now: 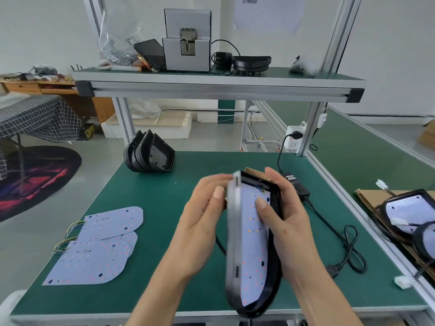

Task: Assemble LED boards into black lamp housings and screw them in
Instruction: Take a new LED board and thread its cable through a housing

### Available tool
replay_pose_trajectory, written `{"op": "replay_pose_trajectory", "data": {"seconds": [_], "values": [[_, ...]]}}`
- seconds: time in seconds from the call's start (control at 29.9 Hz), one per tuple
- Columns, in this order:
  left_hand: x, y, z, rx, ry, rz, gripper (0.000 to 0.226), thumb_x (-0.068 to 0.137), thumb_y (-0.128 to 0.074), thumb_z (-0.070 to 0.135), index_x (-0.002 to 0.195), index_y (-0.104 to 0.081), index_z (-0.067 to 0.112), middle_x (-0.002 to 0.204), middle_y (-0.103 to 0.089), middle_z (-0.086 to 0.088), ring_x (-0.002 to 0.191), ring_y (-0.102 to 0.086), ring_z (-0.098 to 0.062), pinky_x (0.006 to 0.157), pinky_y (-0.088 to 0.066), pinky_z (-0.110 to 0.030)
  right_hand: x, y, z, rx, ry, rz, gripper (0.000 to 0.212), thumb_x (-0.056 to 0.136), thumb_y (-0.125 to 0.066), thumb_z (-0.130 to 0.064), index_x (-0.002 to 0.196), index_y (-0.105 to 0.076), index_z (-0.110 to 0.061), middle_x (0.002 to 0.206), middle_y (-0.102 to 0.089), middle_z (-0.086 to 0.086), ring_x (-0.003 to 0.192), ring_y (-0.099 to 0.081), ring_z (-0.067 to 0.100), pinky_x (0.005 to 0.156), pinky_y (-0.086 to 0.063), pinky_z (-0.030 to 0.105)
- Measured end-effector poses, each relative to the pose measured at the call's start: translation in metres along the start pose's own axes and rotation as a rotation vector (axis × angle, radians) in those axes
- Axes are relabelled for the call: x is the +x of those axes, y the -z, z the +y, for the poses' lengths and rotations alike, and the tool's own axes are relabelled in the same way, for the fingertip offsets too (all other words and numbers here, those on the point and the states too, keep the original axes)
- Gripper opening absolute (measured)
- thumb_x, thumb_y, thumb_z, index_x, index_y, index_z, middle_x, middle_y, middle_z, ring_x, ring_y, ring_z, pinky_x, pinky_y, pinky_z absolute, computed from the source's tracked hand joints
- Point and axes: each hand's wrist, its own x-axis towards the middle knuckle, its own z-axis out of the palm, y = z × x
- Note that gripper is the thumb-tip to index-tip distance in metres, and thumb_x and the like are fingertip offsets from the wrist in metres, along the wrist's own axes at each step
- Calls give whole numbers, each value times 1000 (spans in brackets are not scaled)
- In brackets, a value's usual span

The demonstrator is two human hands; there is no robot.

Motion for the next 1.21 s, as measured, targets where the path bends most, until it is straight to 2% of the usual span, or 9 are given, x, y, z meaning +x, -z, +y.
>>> {"op": "replay_pose_trajectory", "data": {"seconds": [0.17, 0.33, 0.47, 0.54, 0.64, 0.74, 0.84, 0.94, 1.21], "values": [[-1, 2, -6, -67, 115, -206, 33, 95, -60, 49, 118, -70, 27, 108, -73, -1, 98, -66, -10, 85, -54, -31, -3, 5, -2, 123, -6, 62, 47, 81, -77, -29, 127, -69, -39, 138, -69, 1, 125, -66, 21, 103, -55, 34], [7, 7, -8, -256, 173, -7, 27, 80, -78, 45, 95, -76, 22, 63, -49, 14, 53, -34, -4, 51, -31, -13, -11, 3, 2, 162, -65, 88, 50, 76, -79, -35, 124, -70, -41, 140, -67, 5, 115, -65, 19, 98, -54, 37], [15, 12, -3, -430, 260, -18, 26, 71, -85, 34, 93, -75, 24, 58, -45, 10, 48, -23, -8, 48, -22, -17, -17, 3, 8, 287, -174, 73, 44, 91, -79, -16, 131, -67, -31, 116, -72, 8, 77, -71, 13, 63, -60, 27], [13, 18, 4, -464, 238, -115, 25, 77, -82, 32, 99, -74, 24, 60, -48, 9, 50, -27, -8, 50, -22, -18, -20, 8, 7, 358, -241, 51, 81, 74, -95, -41, 141, -58, -16, 110, -71, 9, 70, -72, 14, 54, -59, 24], [11, 29, 21, -346, 190, -227, 13, 92, -68, 29, 104, -70, 24, 65, -58, 1, 54, -36, -10, 53, -29, -16, -23, 15, 5, 540, -275, 85, 113, 54, -100, -57, 141, -50, -5, 109, -67, 14, 72, -71, 17, 57, -60, 26], [14, 35, 41, 35, 137, -160, 9, 94, -60, 30, 95, -68, 30, 68, -68, 0, 52, -35, -14, 51, -33, -23, -23, 16, 16, 529, -188, 109, 76, 63, -95, -57, 119, -64, -17, 102, -70, 11, 76, -70, 22, 61, -60, 31], [18, 33, 60, 118, 58, -116, 6, 94, -58, 31, 92, -63, 34, 69, -71, 1, 51, -38, -16, 48, -34, -25, -21, 16, 23, 556, -167, 84, 61, 74, -84, -64, 101, -67, -12, 111, -67, 18, 105, -63, 35, 105, -46, 57], [19, 26, 70, 177, -4, -164, 10, 98, -57, 28, 93, -59, 36, 66, -68, 2, 45, -39, -9, 46, -34, -18, -10, 15, 16, 389, -183, -40, 68, 88, -64, -72, 86, -60, -5, 122, -62, 24, 128, -53, 40, 121, -21, 65], [25, 14, 63, 421, -70, -184, 20, 104, -55, 15, 99, -52, 34, 64, -63, 4, 49, -46, -7, 50, -35, -12, 10, 3, -29, -464, 121, -284, 30, 102, -51, -51, 122, -70, -38, 110, -74, -7, 106, -67, 11, 110, -44, 45]]}}
